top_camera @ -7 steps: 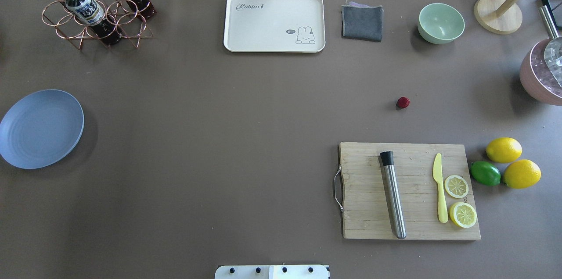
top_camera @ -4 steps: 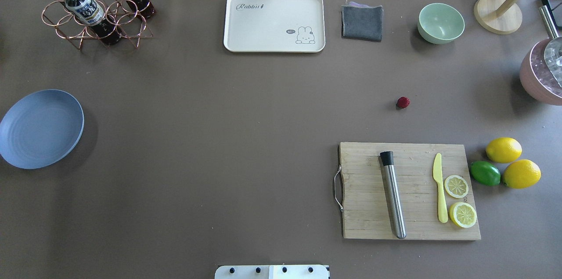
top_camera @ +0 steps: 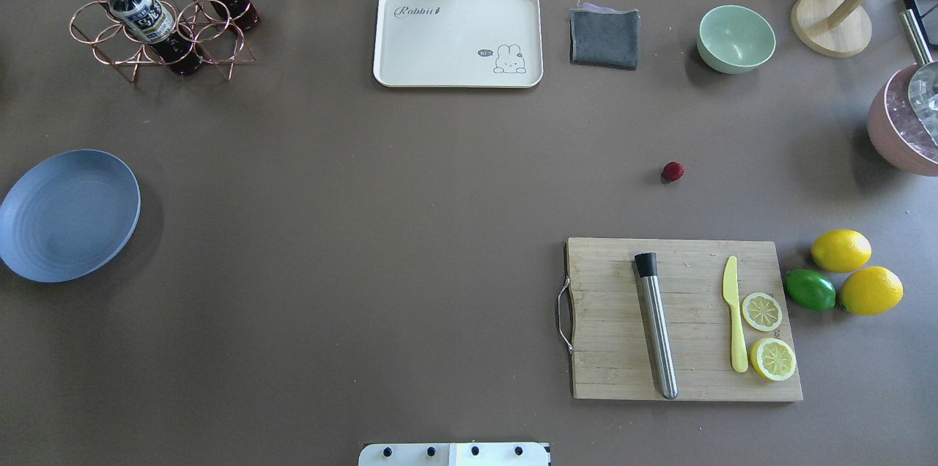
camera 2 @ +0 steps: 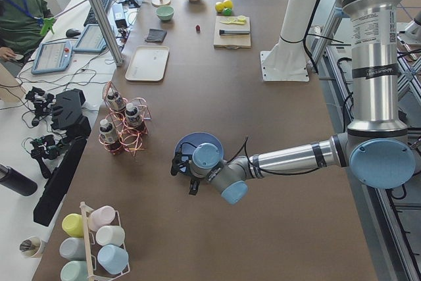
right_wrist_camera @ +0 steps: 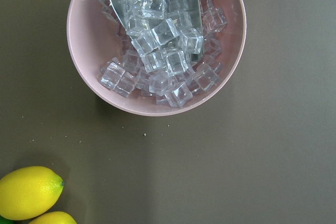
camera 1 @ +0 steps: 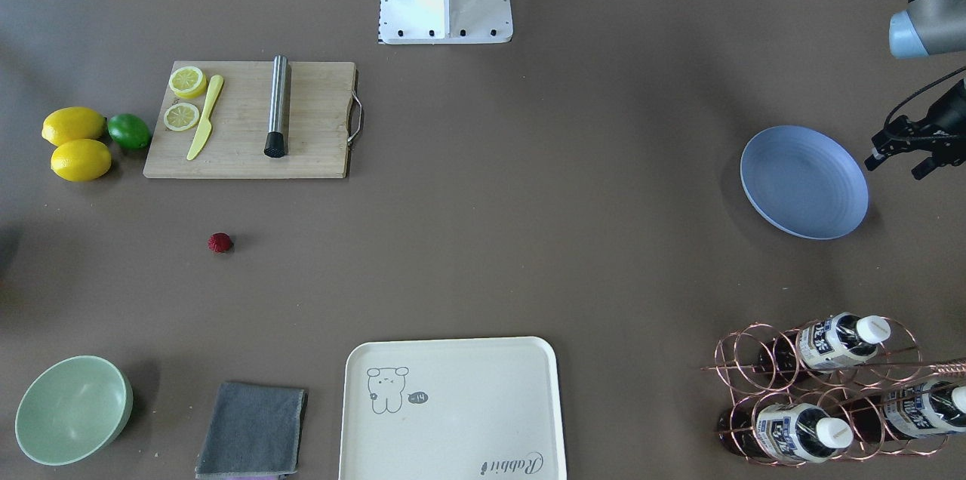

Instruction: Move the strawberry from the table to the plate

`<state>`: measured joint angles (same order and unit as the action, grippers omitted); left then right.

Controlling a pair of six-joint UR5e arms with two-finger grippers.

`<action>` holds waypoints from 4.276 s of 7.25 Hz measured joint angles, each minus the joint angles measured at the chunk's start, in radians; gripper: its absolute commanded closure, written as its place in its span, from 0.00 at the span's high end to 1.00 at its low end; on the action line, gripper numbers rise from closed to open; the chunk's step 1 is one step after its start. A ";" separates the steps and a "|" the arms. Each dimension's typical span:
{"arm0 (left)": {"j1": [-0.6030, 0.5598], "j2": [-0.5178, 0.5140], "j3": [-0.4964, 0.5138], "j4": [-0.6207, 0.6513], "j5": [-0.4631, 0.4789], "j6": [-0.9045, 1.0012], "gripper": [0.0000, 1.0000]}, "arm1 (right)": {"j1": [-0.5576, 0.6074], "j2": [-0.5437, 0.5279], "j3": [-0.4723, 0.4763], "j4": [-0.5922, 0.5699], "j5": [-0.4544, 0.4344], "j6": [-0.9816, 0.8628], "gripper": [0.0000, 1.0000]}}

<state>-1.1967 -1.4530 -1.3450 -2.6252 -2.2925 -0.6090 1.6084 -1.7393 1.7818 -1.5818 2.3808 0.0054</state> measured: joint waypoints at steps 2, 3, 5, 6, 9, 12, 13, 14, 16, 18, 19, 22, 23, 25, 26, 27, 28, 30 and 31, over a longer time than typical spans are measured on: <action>0.026 -0.039 0.044 -0.014 0.014 -0.011 0.97 | -0.004 0.000 0.001 0.000 0.000 0.004 1.00; 0.038 -0.059 0.065 -0.016 0.015 -0.012 0.80 | -0.007 0.001 0.001 0.001 0.000 0.009 1.00; 0.053 -0.074 0.087 -0.023 0.011 -0.012 0.48 | -0.012 0.002 0.004 0.002 0.000 0.016 1.00; 0.056 -0.074 0.103 -0.043 0.009 -0.012 0.48 | -0.014 0.002 0.005 0.002 -0.001 0.017 1.00; 0.060 -0.073 0.128 -0.089 0.003 -0.016 0.00 | -0.020 0.008 0.006 0.002 -0.002 0.022 1.00; 0.056 -0.082 0.111 -0.084 -0.094 -0.033 0.00 | -0.024 0.020 0.004 0.002 -0.002 0.036 1.00; 0.050 -0.085 0.100 -0.083 -0.127 -0.057 0.00 | -0.026 0.028 0.003 0.002 -0.002 0.037 1.00; 0.031 -0.095 0.091 -0.080 -0.184 -0.098 0.00 | -0.027 0.040 0.003 0.001 -0.001 0.037 1.00; -0.026 -0.133 0.039 -0.062 -0.300 -0.216 0.00 | -0.041 0.081 0.004 0.000 0.004 0.042 1.00; -0.025 -0.145 -0.061 -0.051 -0.318 -0.347 0.00 | -0.086 0.117 0.010 0.009 0.026 0.093 1.00; 0.005 -0.146 -0.119 -0.048 -0.302 -0.419 0.00 | -0.116 0.125 0.016 0.037 0.035 0.141 1.00; 0.198 -0.210 -0.313 0.098 -0.125 -0.600 0.00 | -0.237 0.146 0.012 0.191 0.025 0.378 1.00; 0.263 -0.266 -0.358 0.188 -0.051 -0.628 0.00 | -0.273 0.160 0.012 0.209 0.012 0.446 1.00; 0.395 -0.399 -0.384 0.310 0.077 -0.728 0.00 | -0.334 0.200 0.009 0.221 -0.020 0.571 1.00; 0.482 -0.473 -0.383 0.366 0.166 -0.780 0.00 | -0.365 0.224 0.007 0.225 -0.033 0.632 1.00; 0.563 -0.526 -0.380 0.406 0.257 -0.822 0.00 | -0.398 0.245 0.007 0.230 -0.051 0.686 1.00; 0.625 -0.554 -0.376 0.428 0.334 -0.843 0.00 | -0.430 0.263 0.007 0.236 -0.071 0.738 1.00; 0.710 -0.573 -0.351 0.437 0.446 -0.877 0.00 | -0.501 0.303 0.007 0.243 -0.111 0.850 1.00; 0.746 -0.580 -0.333 0.435 0.495 -0.892 0.00 | -0.538 0.328 0.007 0.244 -0.136 0.905 1.00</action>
<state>-0.4512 -2.0334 -1.6779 -2.1906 -1.7976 -1.5007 1.0708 -1.4109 1.7888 -1.3381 2.2446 0.9107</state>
